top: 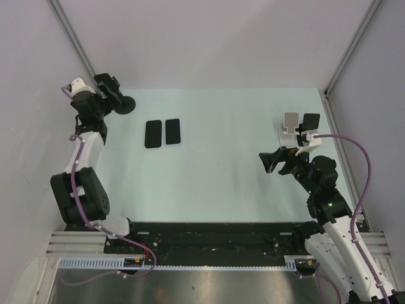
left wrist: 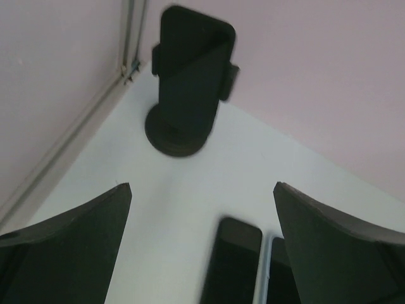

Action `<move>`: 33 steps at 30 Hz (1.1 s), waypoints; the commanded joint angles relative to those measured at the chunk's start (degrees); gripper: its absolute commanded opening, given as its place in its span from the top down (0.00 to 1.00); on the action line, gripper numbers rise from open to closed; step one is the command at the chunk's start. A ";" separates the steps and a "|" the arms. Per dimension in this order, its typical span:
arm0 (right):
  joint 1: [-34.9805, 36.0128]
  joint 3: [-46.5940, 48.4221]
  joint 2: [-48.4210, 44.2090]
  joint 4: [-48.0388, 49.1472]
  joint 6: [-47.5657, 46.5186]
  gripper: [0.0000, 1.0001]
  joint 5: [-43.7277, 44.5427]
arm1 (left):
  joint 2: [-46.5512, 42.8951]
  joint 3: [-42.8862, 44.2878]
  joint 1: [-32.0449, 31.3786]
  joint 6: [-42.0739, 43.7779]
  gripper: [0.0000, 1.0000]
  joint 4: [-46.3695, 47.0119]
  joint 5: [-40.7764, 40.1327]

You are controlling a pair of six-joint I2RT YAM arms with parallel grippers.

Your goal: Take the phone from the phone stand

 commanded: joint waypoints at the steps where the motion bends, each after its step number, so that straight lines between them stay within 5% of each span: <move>1: 1.61 -0.16 0.81 3.38 -0.57 0.00 -2.63 | 9.05 8.18 3.72 3.61 0.00 12.98 9.90; 7: 2.23 -0.51 3.71 4.43 -1.54 0.00 -5.88 | 19.96 20.31 4.86 13.32 0.00 13.51 15.00; 19: 2.23 -0.51 8.19 7.33 -3.83 0.00 -14.22 | 34.29 34.12 7.58 13.76 0.00 13.86 17.46; 33: 2.23 -0.69 10.48 9.09 -5.41 0.00 -21.52 | 42.37 40.28 8.91 10.86 0.00 13.86 25.46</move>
